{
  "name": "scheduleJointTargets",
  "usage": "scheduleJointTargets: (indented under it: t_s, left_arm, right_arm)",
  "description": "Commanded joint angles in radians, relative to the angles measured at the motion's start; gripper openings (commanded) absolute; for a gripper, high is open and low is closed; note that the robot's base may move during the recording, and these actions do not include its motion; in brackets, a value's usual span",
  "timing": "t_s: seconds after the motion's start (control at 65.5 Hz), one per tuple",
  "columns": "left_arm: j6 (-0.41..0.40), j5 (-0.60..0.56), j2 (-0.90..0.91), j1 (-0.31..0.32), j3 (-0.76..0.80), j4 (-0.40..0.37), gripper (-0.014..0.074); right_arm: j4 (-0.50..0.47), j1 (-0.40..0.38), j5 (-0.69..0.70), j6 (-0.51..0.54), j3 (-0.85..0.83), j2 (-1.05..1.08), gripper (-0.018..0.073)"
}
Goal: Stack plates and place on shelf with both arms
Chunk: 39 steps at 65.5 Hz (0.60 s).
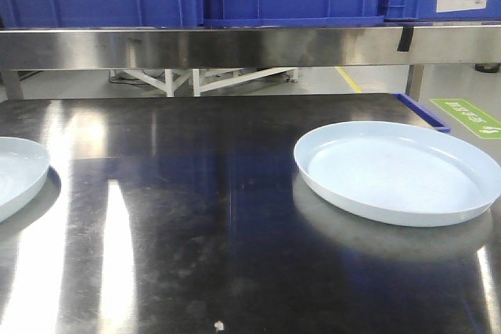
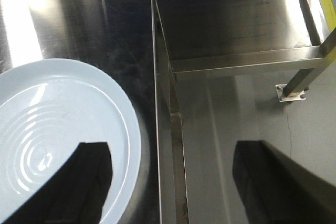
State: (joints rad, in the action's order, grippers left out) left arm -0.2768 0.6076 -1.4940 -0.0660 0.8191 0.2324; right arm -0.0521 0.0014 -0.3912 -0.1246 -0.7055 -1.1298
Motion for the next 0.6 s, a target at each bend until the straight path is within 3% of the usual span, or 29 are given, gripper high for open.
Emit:
scheduleJointTargets:
  t_s: [0.0, 0.259, 0.58]
  left_arm:
    - [-0.013, -0.034, 0.027, -0.003, 0.027, -0.001, 0.0087]
    - [-0.013, -0.002, 0.041, 0.028, 0.078, -0.062, 0.0089]
    - [-0.008, 0.033, 0.109, 0.18, 0.216, -0.09, 0.0089]
  right_arm:
    - [0.001, -0.003, 0.071, 0.007, -0.037, 0.013, 0.0589]
    - [0.001, -0.003, 0.074, 0.007, -0.037, 0.013, 0.0589]
    - [0.001, -0.003, 0.075, 0.007, -0.037, 0.013, 0.0589]
